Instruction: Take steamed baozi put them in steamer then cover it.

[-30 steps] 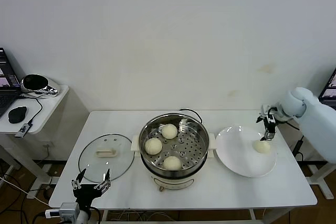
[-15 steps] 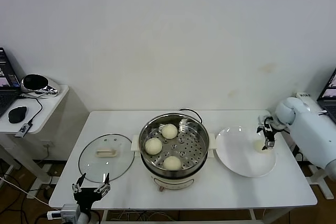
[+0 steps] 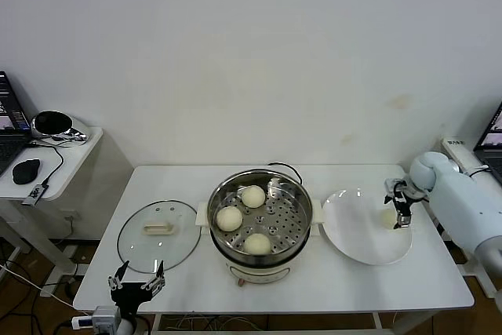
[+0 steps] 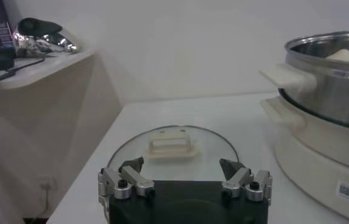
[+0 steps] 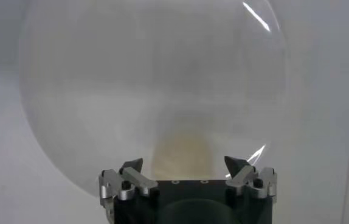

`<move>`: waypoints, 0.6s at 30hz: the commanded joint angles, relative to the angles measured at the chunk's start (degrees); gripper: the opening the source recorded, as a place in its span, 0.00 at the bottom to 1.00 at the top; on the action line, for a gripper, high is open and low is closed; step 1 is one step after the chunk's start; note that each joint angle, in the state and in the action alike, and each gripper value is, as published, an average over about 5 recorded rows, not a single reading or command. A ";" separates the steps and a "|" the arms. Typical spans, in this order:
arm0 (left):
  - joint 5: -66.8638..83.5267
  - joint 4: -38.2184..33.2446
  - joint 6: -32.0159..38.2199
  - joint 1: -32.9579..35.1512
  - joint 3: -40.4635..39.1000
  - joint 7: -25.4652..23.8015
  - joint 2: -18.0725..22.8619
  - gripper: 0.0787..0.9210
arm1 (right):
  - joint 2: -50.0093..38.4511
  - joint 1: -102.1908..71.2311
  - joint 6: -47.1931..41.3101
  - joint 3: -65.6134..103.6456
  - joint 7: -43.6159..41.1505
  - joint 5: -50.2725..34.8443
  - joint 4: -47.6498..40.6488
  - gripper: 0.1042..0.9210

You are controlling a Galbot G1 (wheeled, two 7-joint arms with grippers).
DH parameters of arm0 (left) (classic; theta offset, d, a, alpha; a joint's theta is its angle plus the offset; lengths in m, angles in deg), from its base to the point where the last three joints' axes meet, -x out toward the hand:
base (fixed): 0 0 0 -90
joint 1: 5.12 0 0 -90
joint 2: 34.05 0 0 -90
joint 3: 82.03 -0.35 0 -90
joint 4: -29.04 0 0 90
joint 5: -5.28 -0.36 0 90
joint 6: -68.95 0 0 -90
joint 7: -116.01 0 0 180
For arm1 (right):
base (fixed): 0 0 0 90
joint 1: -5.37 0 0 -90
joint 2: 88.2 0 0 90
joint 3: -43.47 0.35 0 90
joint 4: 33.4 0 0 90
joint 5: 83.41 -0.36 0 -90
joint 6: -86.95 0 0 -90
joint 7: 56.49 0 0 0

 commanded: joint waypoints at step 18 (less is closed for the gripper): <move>-0.02 0.46 0.03 -0.16 -0.01 0.00 0.00 0.88 | 1.60 -0.46 1.54 1.09 1.17 1.77 -3.56 0.82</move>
